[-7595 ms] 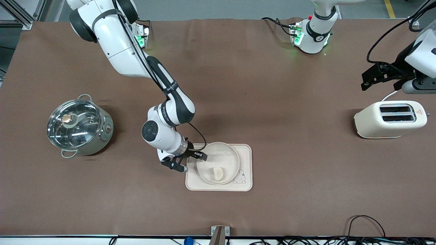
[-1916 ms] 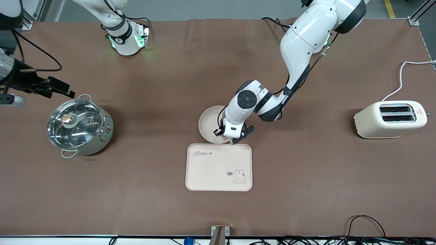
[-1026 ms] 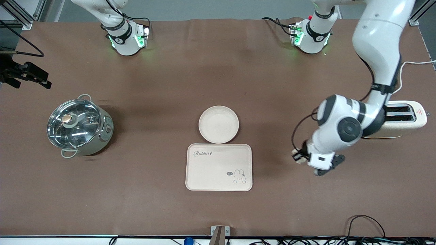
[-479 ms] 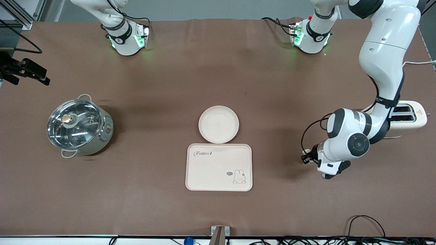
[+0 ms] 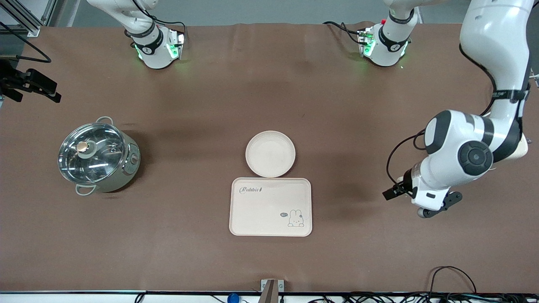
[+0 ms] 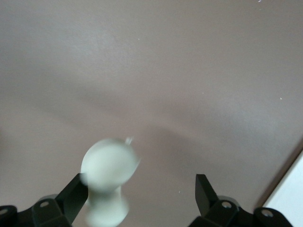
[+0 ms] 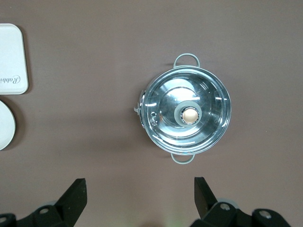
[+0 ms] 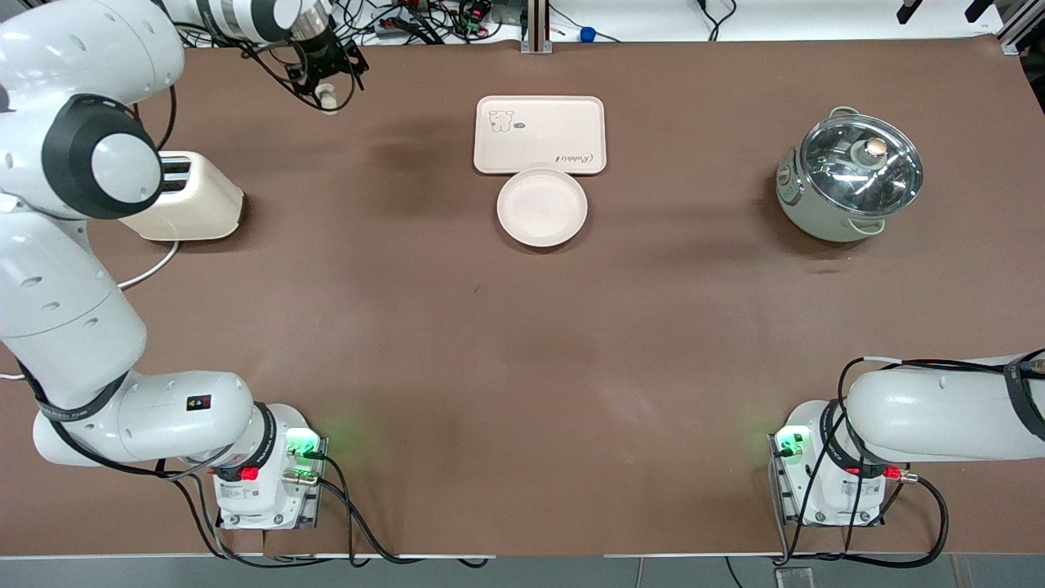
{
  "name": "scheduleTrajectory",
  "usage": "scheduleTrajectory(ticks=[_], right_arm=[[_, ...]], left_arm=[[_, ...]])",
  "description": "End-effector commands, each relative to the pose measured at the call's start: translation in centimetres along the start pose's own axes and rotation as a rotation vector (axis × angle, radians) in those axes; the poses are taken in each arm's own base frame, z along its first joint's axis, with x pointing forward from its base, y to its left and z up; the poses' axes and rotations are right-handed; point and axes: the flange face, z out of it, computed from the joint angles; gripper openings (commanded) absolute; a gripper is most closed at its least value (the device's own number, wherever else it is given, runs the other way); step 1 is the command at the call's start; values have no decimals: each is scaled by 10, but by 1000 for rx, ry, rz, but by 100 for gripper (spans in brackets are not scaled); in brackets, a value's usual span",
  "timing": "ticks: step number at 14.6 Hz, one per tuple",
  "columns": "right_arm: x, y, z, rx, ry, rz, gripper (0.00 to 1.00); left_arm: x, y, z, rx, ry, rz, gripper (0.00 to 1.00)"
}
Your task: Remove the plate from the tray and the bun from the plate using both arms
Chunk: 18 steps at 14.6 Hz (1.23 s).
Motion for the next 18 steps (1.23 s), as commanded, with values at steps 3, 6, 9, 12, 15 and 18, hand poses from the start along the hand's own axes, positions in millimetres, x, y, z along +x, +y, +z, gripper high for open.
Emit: scheduleTrajectory(ticks=[3,6,9,12,15,18], right_arm=[[-6,4,-4,-21,-2,-2,100],[-5,6,-3,-21,-4,2,100],[-5,2,-5,-21,1,-4,100],[-5,2,-5,-21,1,-4,100],[-5,-1,-5,-22,1,-10,100],[-5,-1,-4,-22,0,-8,100]], left_arm=[[-4,-1,24,30,-24,33,100],[1,-3,4,17,6,30,100],[-2,-9,-58,36,30,115,100],[-9,-16,-111,50,51,161,100],[-30,-25,-182,46,131,261,100],[-68,-45,-260,57,186,351,100]])
